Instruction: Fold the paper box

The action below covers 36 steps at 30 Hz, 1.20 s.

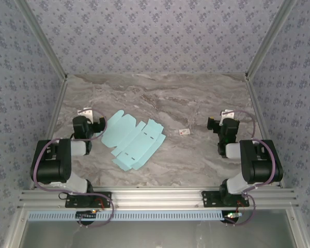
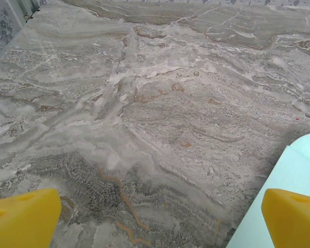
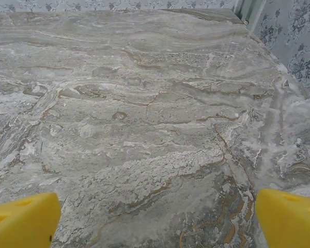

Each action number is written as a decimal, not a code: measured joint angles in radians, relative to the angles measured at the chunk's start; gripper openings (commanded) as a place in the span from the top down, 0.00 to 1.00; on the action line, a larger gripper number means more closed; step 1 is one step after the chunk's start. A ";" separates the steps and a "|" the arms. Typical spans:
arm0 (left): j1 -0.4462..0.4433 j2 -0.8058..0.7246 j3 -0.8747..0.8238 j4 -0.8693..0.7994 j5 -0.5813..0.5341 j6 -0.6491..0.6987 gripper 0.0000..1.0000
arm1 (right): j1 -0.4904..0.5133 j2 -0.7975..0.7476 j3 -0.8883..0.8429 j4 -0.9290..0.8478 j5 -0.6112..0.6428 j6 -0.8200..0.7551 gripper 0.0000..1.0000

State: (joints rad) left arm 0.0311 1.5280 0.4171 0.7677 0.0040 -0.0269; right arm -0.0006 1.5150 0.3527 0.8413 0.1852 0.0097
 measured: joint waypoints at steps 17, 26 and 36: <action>0.000 0.000 0.000 0.000 0.000 0.000 0.01 | -0.002 0.000 0.000 0.000 -0.011 0.000 0.01; 0.000 -0.002 0.000 -0.006 -0.005 -0.001 0.01 | -0.002 0.000 0.000 0.000 -0.018 0.000 0.01; 0.002 -0.348 0.130 -0.426 -0.169 -0.278 0.01 | -0.019 -0.300 0.108 -0.332 0.069 0.089 0.01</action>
State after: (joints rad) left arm 0.0334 1.1797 0.5476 0.3412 -0.1650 -0.3050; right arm -0.0196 1.2148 0.4603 0.5098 0.2543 0.0986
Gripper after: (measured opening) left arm 0.993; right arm 0.988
